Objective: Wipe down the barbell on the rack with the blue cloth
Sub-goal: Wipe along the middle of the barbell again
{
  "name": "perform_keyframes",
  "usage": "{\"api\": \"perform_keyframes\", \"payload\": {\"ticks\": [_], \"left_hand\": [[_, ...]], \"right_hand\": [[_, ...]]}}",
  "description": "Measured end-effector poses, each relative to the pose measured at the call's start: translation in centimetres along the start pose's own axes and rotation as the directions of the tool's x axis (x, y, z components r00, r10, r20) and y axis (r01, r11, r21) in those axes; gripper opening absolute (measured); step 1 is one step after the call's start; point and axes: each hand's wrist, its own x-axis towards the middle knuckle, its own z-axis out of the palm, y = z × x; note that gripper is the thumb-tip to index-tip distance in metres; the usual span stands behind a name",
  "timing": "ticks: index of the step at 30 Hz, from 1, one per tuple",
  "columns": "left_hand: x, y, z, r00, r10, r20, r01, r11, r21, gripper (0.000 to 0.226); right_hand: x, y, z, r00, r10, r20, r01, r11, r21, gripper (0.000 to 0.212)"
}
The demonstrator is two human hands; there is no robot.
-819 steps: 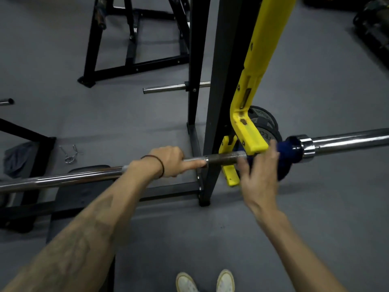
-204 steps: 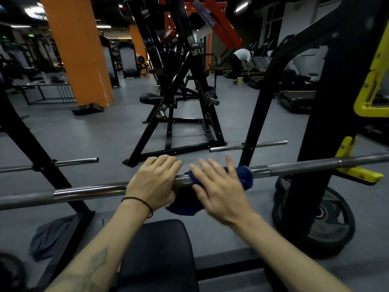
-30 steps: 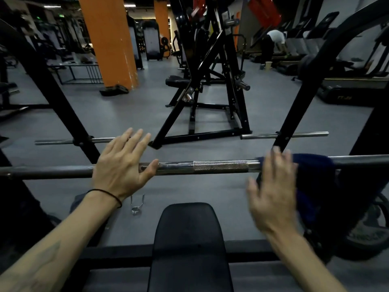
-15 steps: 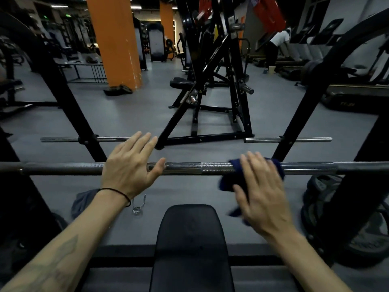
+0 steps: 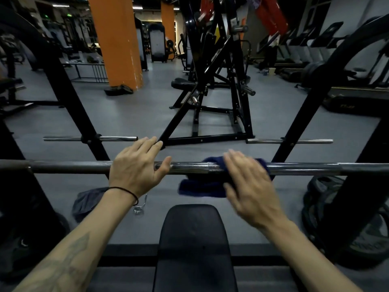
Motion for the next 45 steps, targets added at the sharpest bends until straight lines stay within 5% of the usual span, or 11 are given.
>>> {"api": "perform_keyframes", "payload": {"ticks": [6,10,15,20,27,29,32,34,36,39,45], "left_hand": [[0.1,0.4,0.3,0.998,-0.021,-0.052,0.021,1.0,0.001,0.069],[-0.3,0.0,0.3,0.995,0.046,-0.088,-0.045,0.999,0.017,0.057],[-1.0,-1.1,0.3,0.926,0.313,-0.211,-0.323,0.946,-0.014,0.036],[-0.9,0.7,-0.3,0.961,0.274,-0.032,-0.274,0.962,0.011,0.025],[2.2,1.4,-1.4,0.943,0.078,0.323,-0.12,0.986,0.113,0.024],[3.8,1.6,-2.3,0.815,0.036,0.578,-0.081,0.995,0.052,0.018],[6.9,1.2,-2.8,0.375,0.057,0.925,0.286,0.942,-0.174,0.017],[7.4,0.6,-2.7,0.211,0.103,0.972,0.453,0.871,-0.191,0.025],[6.4,0.2,-2.6,0.359,0.096,0.929,0.413,0.876,-0.25,0.044],[3.2,0.1,-2.2,0.833,0.064,0.549,0.084,0.967,-0.241,0.078],[2.5,2.2,-0.4,0.983,-0.082,0.165,0.107,0.983,-0.15,0.054]], "right_hand": [[3.1,-7.3,1.0,0.702,0.704,-0.104,-0.654,0.696,0.296,0.065],[3.7,-12.1,1.3,0.927,0.374,0.015,-0.368,0.903,0.221,0.075],[3.4,-5.6,-2.5,0.978,0.132,0.162,-0.172,0.95,0.26,0.058],[2.6,-0.7,-2.0,0.991,0.05,0.127,-0.055,0.998,0.033,0.044],[5.4,-10.0,1.6,0.939,0.34,-0.057,-0.325,0.927,0.184,0.035],[6.6,-13.0,2.5,0.961,0.277,-0.003,-0.271,0.942,0.199,0.04],[7.0,-12.3,1.9,0.985,0.165,0.042,-0.17,0.96,0.224,0.043],[5.5,-8.6,0.9,0.992,0.095,0.088,-0.111,0.976,0.189,0.05],[3.1,-3.6,-0.2,0.987,0.148,0.068,-0.155,0.982,0.11,0.051],[-1.0,2.7,-2.2,0.951,0.309,-0.012,-0.31,0.951,-0.014,0.05],[1.9,-4.8,1.3,0.815,0.56,-0.148,-0.535,0.826,0.179,0.049]]}}
